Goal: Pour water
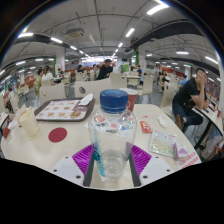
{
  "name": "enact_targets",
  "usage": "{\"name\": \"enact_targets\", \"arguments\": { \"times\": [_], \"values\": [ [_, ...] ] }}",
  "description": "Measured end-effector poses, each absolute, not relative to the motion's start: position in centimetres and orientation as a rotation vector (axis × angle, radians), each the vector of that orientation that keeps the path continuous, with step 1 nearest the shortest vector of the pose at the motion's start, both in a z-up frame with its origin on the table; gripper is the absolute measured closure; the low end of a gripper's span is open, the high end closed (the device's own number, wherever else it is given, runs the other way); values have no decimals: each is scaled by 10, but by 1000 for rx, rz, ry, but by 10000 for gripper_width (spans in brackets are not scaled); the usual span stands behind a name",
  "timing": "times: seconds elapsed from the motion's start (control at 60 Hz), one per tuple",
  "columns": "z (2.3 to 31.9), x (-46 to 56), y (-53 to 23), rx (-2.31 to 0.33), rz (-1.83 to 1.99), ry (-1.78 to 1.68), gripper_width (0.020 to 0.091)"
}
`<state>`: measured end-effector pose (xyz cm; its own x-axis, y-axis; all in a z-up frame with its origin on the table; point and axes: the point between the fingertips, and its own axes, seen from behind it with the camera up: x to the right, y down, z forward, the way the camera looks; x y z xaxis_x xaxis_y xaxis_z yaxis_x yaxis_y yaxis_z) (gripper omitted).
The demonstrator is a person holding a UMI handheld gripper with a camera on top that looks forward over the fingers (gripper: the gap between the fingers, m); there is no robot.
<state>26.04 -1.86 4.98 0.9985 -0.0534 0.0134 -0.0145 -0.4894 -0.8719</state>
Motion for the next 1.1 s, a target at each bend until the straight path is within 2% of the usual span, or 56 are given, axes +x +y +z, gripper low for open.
{"name": "enact_targets", "arguments": {
  "times": [0.217, 0.45, 0.55, 0.65, 0.733, 0.9, 1.0, 1.1],
  "values": [
    [52, 262, -14, -2061, -50, 33, 679],
    [56, 263, -13, -2090, -143, 31, 676],
    [80, 264, -4, -2071, -264, -11, 676],
    [117, 257, 12, -2043, -424, -93, 674],
    [157, 243, 31, -1991, -619, -235, 677],
    [212, 179, 73, -1825, -1016, -597, 677],
    [230, 132, 95, -1662, -1256, -860, 675],
    [227, 91, 112, -1499, -1458, -1127, 677]
  ]
}}
